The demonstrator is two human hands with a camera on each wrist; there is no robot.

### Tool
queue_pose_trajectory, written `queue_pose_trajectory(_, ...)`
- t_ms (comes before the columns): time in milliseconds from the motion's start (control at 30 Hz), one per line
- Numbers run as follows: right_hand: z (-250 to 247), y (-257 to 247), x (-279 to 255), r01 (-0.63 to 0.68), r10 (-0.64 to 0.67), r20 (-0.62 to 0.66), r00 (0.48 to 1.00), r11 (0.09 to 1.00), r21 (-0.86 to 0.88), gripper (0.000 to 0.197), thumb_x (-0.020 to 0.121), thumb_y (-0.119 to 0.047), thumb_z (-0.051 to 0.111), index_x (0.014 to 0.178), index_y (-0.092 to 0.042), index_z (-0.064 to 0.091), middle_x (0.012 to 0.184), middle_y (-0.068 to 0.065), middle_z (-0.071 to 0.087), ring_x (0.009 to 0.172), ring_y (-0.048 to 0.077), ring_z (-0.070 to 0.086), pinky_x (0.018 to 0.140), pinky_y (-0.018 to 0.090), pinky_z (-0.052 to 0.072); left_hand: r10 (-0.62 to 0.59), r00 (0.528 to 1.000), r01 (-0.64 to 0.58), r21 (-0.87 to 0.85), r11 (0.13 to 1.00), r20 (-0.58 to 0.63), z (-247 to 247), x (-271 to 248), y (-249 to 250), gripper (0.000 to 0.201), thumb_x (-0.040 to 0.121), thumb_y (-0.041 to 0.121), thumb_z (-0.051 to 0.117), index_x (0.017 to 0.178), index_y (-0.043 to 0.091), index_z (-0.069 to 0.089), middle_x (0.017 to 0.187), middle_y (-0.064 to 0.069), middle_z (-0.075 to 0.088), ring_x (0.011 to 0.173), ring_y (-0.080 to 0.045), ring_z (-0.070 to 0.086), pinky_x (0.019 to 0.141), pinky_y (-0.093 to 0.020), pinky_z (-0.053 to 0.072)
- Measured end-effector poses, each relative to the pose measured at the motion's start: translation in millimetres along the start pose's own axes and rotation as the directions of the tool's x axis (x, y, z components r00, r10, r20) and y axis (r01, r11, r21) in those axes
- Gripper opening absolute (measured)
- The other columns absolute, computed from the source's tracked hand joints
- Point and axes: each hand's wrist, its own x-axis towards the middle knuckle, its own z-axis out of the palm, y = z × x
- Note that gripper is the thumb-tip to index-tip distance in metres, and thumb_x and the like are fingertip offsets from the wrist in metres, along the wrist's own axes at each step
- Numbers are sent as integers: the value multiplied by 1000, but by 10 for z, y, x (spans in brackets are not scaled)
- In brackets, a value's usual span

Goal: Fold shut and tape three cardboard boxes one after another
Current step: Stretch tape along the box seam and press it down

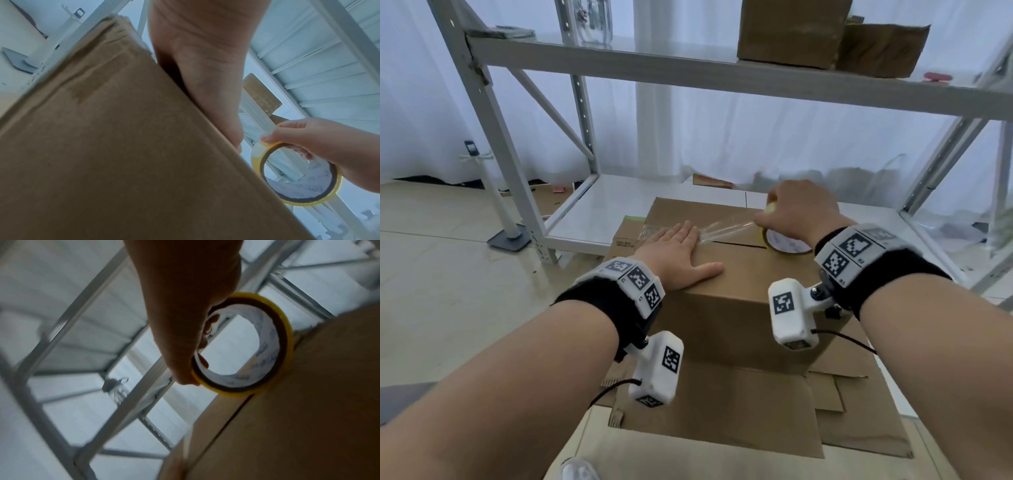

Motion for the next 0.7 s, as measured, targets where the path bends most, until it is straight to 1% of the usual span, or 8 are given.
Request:
queue_pose_trajectory(133,18,-5,16,-48,48,3,999,997,53,33,89,-41,50,100,-16,68,97,4,66,93,24,60,80,36,51,-22,999,21,29,999,30,-15,40,59,95,84,78,22,153,18,-7,160,0,-10,147,-14,-7,119,-35,-4)
queue_pose_trajectory(233,15,12,55,-78,77,15,997,995,60,30,91,-31,46,104,-15,67,100,6,66,94,26,59,82,36,49,-7,999,4,77,997,32,-43,63,125,96,86,76,21,152,12,-6,160,-5,-9,148,-17,-6,120,-34,-3)
queue_pose_trajectory(300,18,-14,81,-78,76,37,996,996,44,26,90,-27,47,100,-13,67,98,6,65,91,26,59,81,36,50,17,999,-20,89,996,35,-54,78,145,94,88,74,21,152,10,-6,160,-8,-10,148,-18,-6,118,-32,-4)
queue_pose_trajectory(433,52,-94,129,-52,54,73,996,998,-34,20,87,-24,48,90,-13,64,86,4,63,85,26,59,76,35,49,60,997,-64,62,996,53,-61,136,206,89,91,69,22,151,11,-8,159,-7,-13,147,-17,-10,118,-31,-6)
queue_pose_trajectory(533,70,-163,145,4,5,68,998,992,-124,16,87,-22,47,90,-12,60,81,1,59,83,24,56,69,32,41,81,995,-84,51,995,56,-55,214,307,90,91,69,23,152,11,-9,159,-7,-14,147,-16,-12,118,-31,-7)
queue_pose_trajectory(600,97,-227,142,66,-57,52,997,979,-193,18,91,-27,44,91,-15,58,87,1,58,84,23,54,71,31,37,103,993,-105,47,993,57,-29,251,374,90,91,70,23,152,12,-9,159,-6,-14,146,-15,-12,118,-31,-7)
queue_pose_trajectory(667,112,-261,143,105,-100,33,994,961,-254,29,96,-34,39,99,-16,61,97,2,60,94,25,57,77,33,36,121,991,-123,37,992,50,-9,276,394,88,91,69,23,152,13,-8,159,-5,-14,146,-14,-12,118,-31,-7)
queue_pose_trajectory(700,106,-258,143,117,-115,25,993,952,-282,32,98,-35,36,103,-16,62,104,3,63,99,25,57,80,35,36,125,991,-127,31,991,50,-5,275,388,87,92,68,23,152,13,-8,160,-5,-14,146,-14,-12,119,-31,-7)
